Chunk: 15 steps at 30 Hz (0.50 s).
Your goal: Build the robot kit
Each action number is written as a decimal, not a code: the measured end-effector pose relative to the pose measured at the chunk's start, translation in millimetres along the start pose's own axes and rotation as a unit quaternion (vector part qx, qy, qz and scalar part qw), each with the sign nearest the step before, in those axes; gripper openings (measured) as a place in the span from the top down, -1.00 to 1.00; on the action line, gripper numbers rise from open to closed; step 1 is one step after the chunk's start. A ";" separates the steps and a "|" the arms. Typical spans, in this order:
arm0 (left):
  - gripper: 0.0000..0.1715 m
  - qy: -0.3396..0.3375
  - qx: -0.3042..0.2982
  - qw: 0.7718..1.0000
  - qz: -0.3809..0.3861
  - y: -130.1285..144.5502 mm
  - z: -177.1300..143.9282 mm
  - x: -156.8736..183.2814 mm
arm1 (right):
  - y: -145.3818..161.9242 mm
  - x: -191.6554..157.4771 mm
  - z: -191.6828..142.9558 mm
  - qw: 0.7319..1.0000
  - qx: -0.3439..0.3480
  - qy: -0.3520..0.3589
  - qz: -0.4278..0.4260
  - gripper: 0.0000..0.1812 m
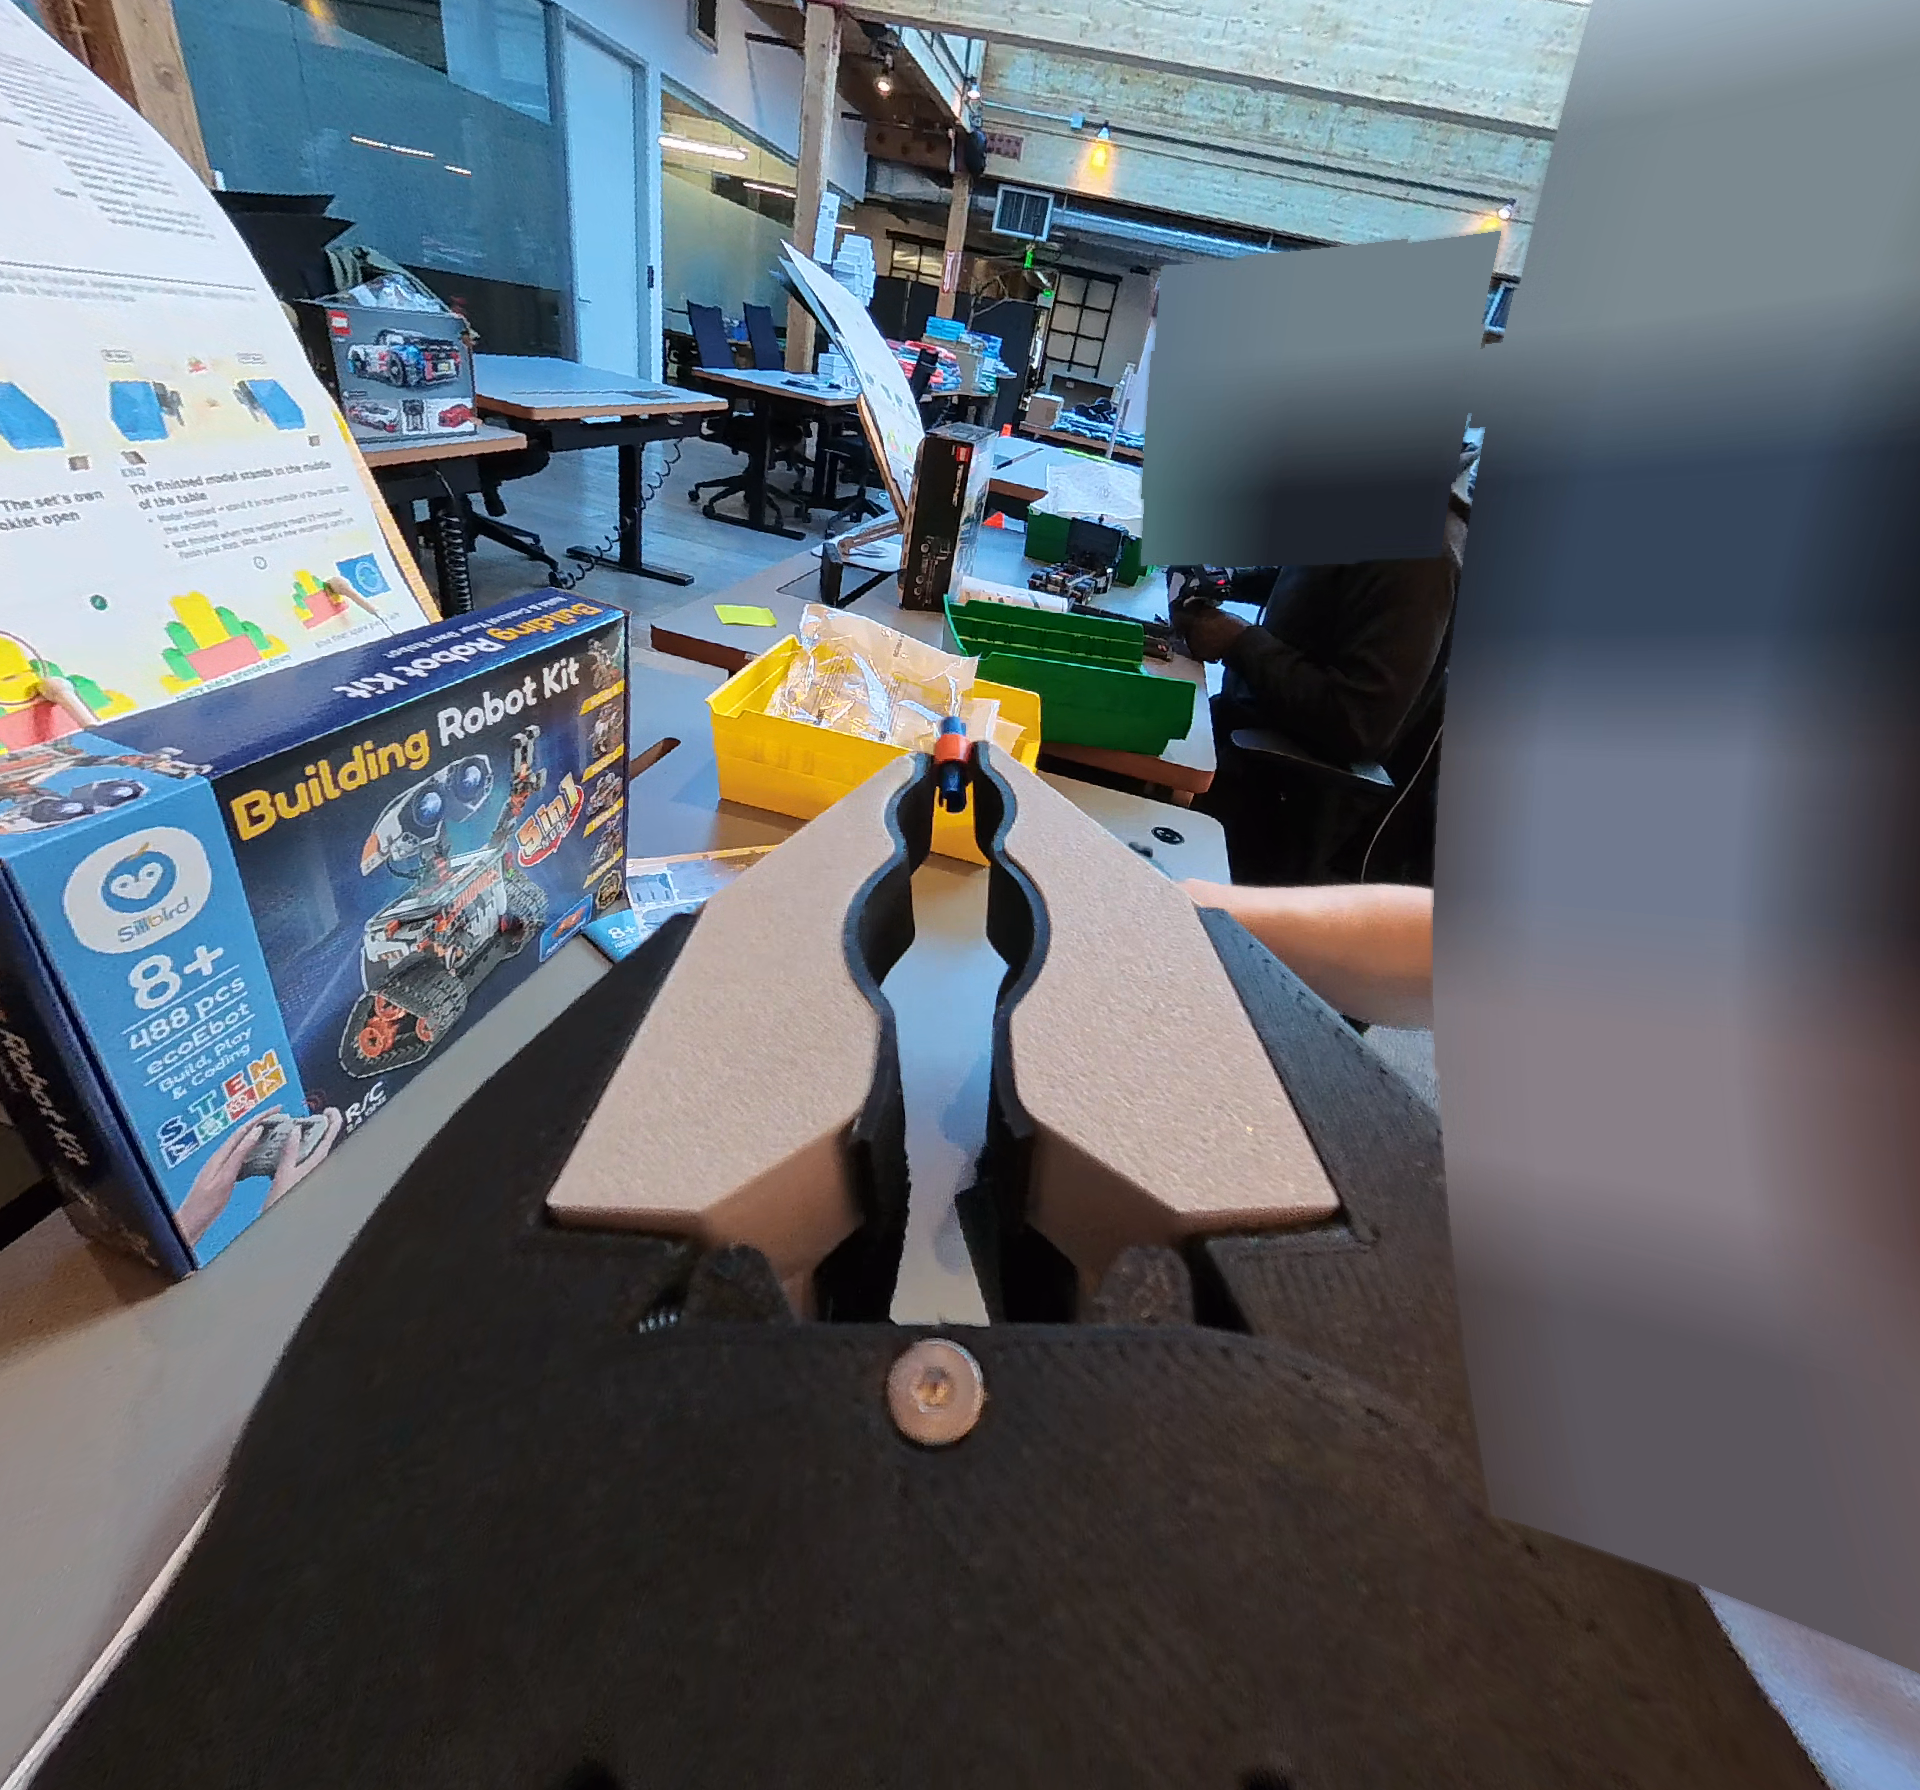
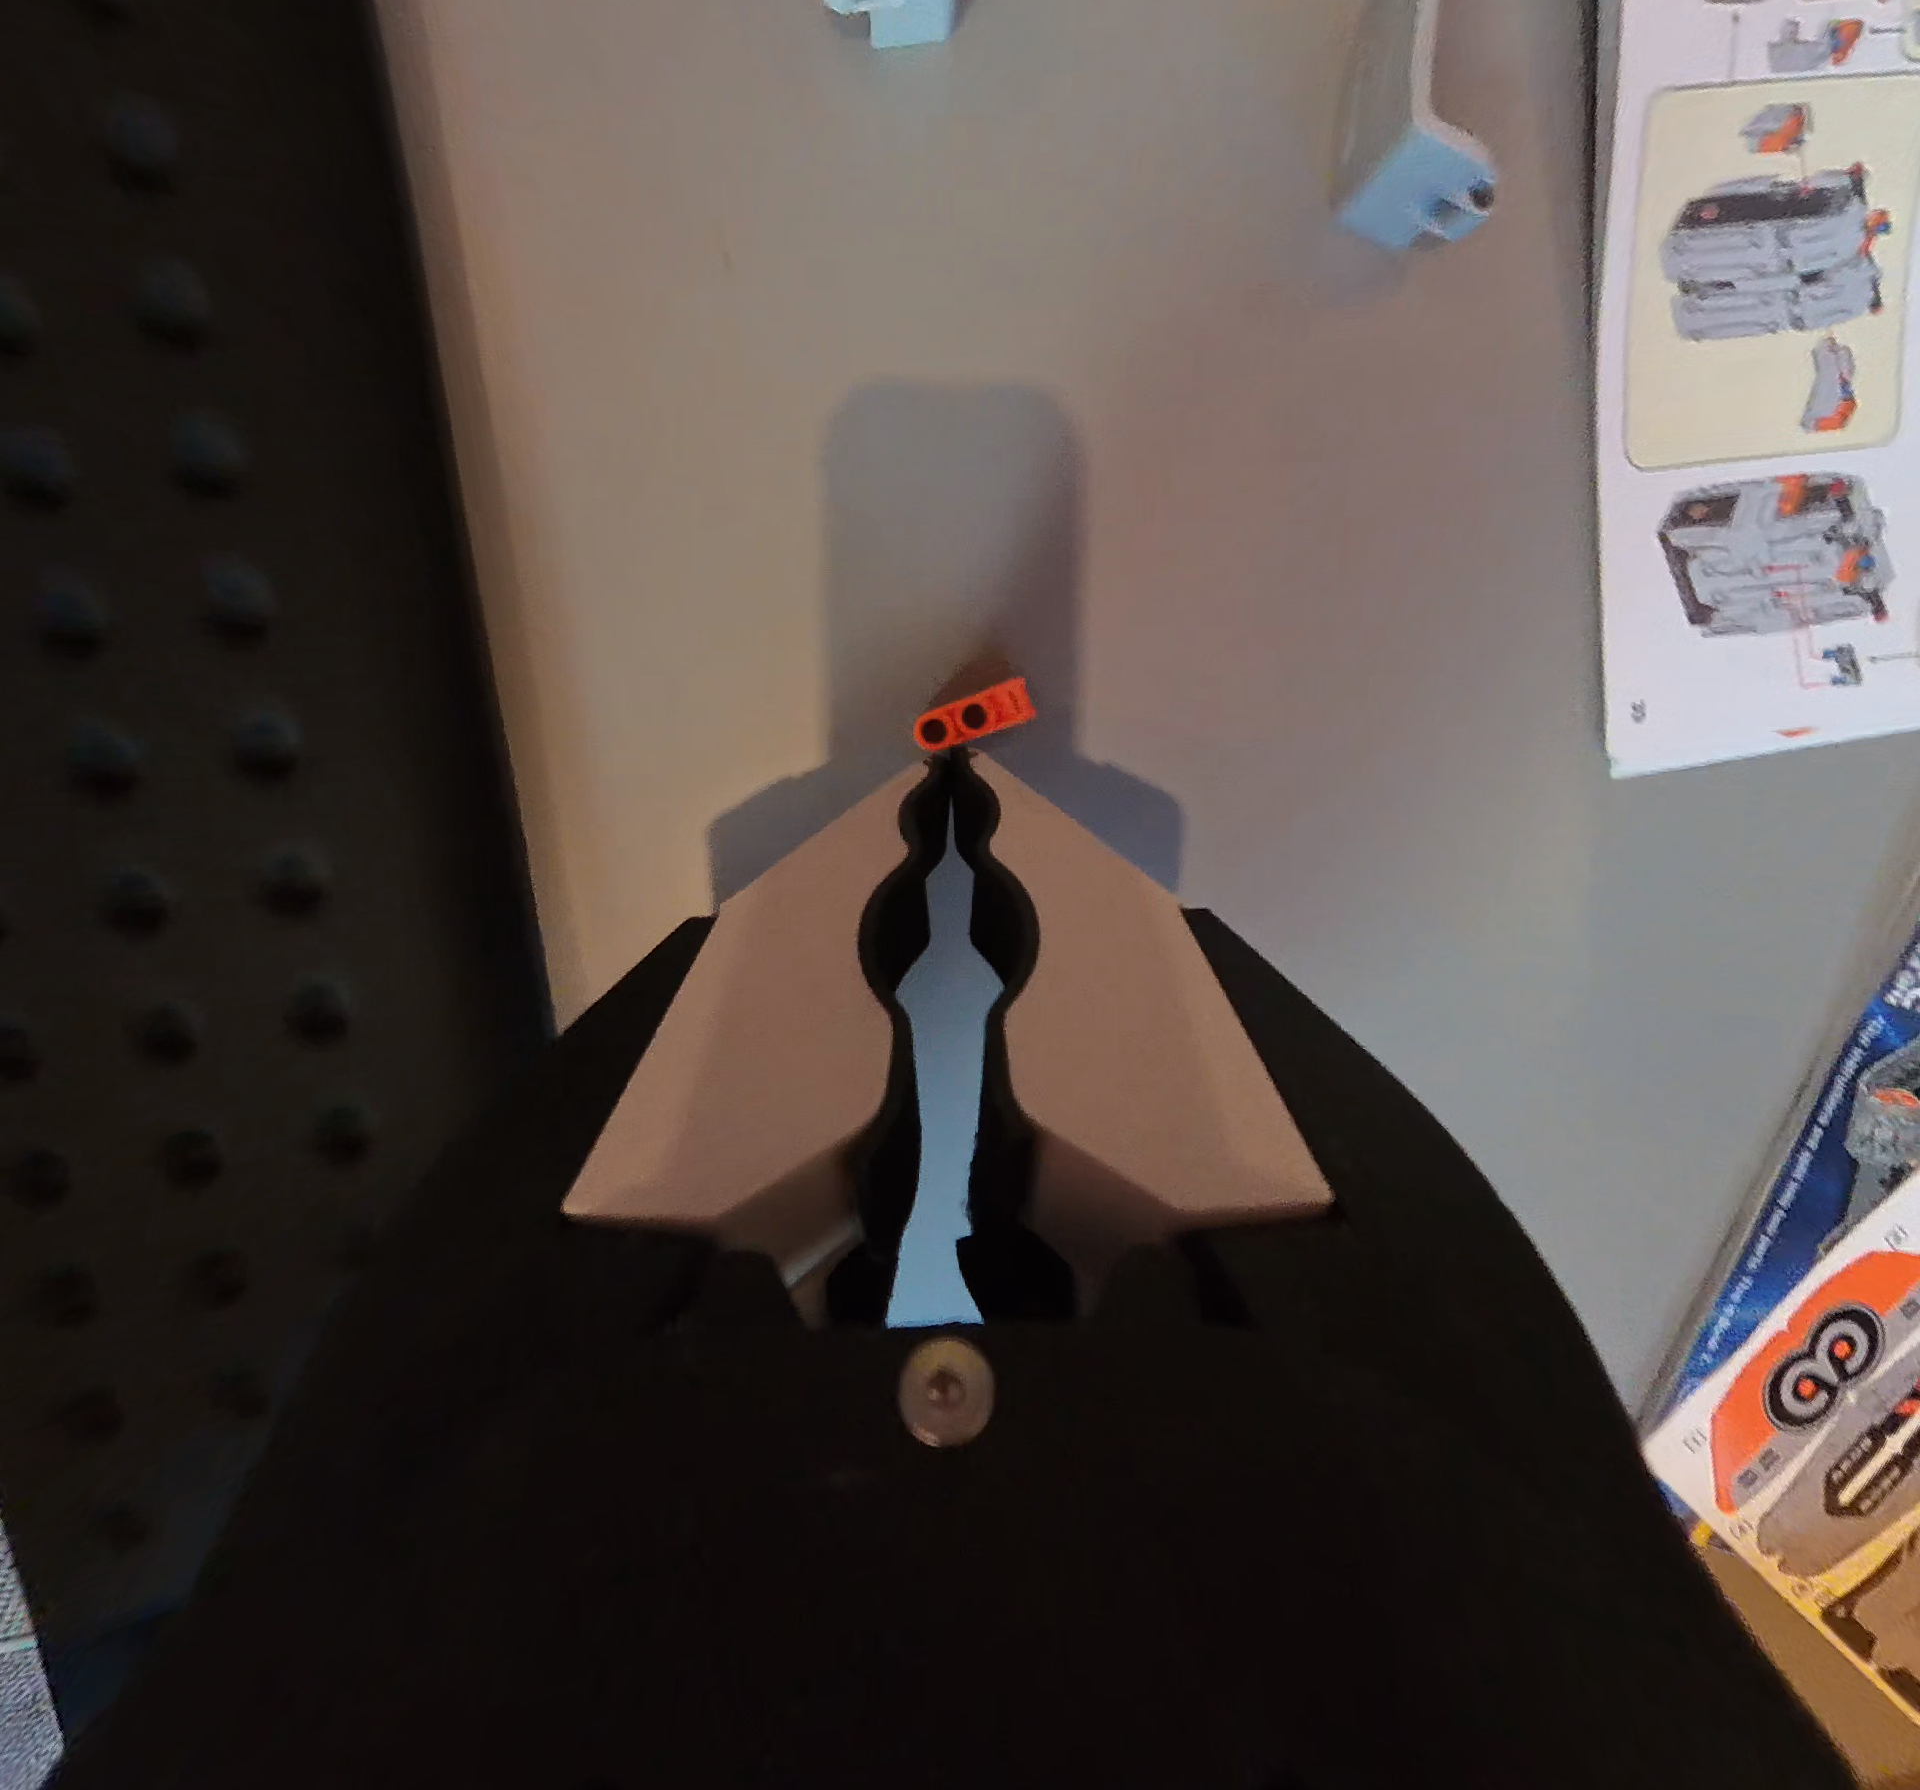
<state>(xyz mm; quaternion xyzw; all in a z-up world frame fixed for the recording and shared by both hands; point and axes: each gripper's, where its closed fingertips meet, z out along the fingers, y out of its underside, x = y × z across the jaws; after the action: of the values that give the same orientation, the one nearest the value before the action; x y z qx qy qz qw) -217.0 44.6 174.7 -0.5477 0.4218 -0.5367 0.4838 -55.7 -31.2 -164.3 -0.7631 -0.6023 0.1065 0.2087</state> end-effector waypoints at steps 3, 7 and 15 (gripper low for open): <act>0.94 0.003 -0.002 1.000 -0.001 0.5 0.5 0.9 | -13.0 -7.1 5.5 1.000 0.016 -0.007 -0.003 1.00; 0.94 0.007 -0.005 1.000 -0.002 1.8 1.7 1.8 | -34.0 -7.9 16.0 0.999 0.043 0.000 -0.017 1.00; 0.95 0.009 -0.012 1.000 -0.004 3.9 3.1 1.8 | -26.9 2.9 -8.5 0.995 -0.015 -0.026 -0.093 0.80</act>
<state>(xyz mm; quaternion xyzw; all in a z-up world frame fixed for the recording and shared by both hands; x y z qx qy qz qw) -213.5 42.4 171.4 -0.5504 0.4300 -0.5384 0.4714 -75.0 -24.9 -144.5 -0.7039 -0.6774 0.0970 0.1902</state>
